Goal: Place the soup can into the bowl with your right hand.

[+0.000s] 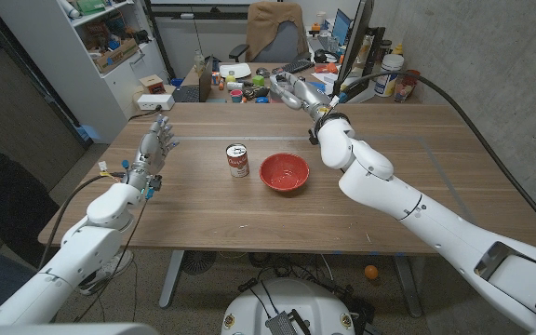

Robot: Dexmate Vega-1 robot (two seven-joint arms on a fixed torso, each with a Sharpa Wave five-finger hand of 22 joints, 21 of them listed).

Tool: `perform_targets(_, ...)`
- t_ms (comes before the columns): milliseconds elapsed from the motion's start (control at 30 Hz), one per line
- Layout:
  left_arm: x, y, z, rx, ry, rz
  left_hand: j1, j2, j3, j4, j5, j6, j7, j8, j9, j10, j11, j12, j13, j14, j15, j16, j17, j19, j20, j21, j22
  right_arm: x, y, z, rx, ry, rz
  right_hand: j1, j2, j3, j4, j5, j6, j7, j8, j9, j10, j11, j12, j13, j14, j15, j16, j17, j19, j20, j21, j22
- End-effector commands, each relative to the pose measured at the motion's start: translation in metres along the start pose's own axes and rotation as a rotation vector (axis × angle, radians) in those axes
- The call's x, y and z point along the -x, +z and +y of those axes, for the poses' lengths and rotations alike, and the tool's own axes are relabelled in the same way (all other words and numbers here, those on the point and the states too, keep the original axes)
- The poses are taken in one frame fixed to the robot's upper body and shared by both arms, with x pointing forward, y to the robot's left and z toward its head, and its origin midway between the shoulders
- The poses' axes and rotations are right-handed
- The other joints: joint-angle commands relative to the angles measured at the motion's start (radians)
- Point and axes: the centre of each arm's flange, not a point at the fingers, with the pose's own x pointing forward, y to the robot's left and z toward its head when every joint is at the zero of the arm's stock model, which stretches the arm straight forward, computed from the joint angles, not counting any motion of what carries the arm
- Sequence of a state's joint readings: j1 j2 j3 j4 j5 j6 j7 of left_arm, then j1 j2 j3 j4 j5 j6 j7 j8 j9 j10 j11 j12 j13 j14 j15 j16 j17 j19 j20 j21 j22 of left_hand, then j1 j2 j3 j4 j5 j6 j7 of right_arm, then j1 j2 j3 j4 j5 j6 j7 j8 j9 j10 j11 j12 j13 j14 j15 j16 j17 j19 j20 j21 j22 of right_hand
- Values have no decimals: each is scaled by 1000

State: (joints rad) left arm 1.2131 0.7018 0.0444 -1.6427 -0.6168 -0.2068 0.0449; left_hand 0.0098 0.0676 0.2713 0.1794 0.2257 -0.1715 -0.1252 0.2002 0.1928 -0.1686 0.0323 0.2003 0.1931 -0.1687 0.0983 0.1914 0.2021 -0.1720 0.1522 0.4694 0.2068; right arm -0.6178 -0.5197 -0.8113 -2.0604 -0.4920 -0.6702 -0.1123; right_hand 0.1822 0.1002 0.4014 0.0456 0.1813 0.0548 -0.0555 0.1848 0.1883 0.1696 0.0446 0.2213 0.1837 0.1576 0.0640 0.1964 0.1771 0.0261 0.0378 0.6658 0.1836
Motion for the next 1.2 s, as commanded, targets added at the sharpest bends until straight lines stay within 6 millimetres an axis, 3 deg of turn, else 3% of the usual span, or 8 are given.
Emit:
perform_targets(33,3,-1,5,7,-4,-7,-4,33,-4,-2,5,-249,3,5,5,-179,8,4,4,-165,5,6,4,-120,3,-2,5,0,49,16,105,58,-150,12,0,3,-9,7,-11,-8,0,2,-7,-1,-5,3,3,-4,-4,1,-2,10,1,4)
perform_targets(367,3,-4,5,10,-21,-5,-4,32,-7,-2,6,-247,4,6,5,-180,8,4,4,-166,5,6,4,-120,3,-3,6,-3,73,35,243,128,-250,35,-3,7,-33,9,4,-22,9,2,6,-7,-2,3,17,-27,-1,0,20,10,4,3)
perform_targets(800,0,-6,5,-2,-46,2,-4,30,-12,-3,6,-249,4,4,5,-183,7,4,4,-170,4,6,4,-122,3,-3,6,-39,72,66,318,250,-212,49,-9,5,-49,9,21,-25,15,3,3,-17,-4,3,18,-35,-3,1,28,12,2,3)
perform_targets(1200,2,-6,8,-3,-34,7,-4,29,-17,-3,7,-250,5,4,5,-185,8,4,3,-173,4,6,4,-123,3,-4,6,-48,80,85,409,308,-217,71,-15,6,-74,9,5,-54,8,3,-9,-28,-9,3,20,-46,-5,1,48,13,2,2)
